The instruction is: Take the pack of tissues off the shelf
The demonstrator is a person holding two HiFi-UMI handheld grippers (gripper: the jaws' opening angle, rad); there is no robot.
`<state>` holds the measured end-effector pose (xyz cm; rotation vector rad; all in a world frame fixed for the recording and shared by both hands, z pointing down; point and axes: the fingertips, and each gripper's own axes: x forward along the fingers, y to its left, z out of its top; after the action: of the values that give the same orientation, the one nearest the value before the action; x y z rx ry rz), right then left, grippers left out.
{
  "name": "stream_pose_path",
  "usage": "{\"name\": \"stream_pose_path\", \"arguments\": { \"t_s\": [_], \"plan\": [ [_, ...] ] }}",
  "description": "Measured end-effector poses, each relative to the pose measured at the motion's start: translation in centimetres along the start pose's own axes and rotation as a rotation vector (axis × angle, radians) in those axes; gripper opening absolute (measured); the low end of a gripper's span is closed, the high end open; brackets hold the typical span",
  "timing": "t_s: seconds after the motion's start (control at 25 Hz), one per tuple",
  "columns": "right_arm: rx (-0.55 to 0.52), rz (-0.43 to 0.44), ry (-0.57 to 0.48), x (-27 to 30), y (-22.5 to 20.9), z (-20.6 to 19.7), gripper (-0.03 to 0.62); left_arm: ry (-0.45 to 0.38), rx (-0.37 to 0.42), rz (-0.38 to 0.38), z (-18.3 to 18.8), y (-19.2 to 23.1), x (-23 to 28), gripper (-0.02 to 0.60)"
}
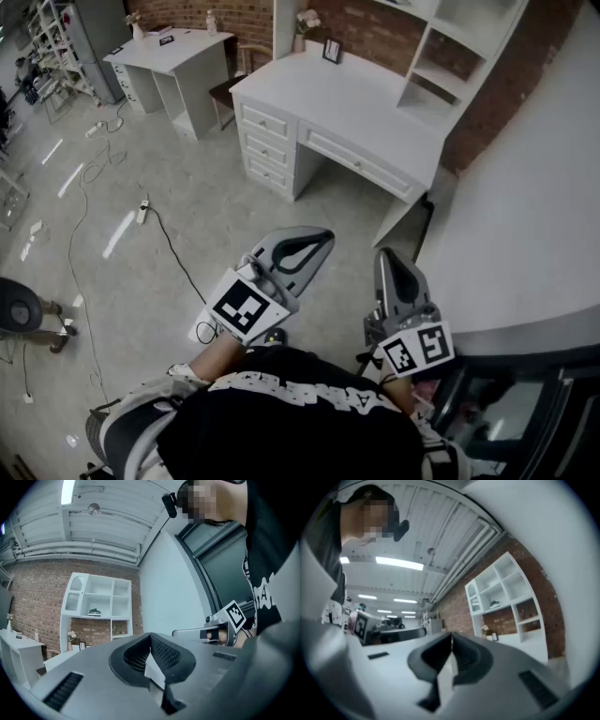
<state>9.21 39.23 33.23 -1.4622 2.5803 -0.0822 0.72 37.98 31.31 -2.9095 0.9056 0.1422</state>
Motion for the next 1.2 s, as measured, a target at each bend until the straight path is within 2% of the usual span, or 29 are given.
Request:
{"name": "stream_pose_path", "arguments": {
  "t_s": [0.72,1.2],
  "plan": [
    [0.005,-0.024,-0.018,0.3,0.2,-0.1,0.032,-0.005,-0.007,-0.038,-0.4,0.3,0.0,0.034],
    [-0.003,-0.016,-0.007,3.7,1.8,-0.6,0.034,-0.020,-0.022,-0.004,-0.6,4.2,-1.8,0.034]
  ]
}}
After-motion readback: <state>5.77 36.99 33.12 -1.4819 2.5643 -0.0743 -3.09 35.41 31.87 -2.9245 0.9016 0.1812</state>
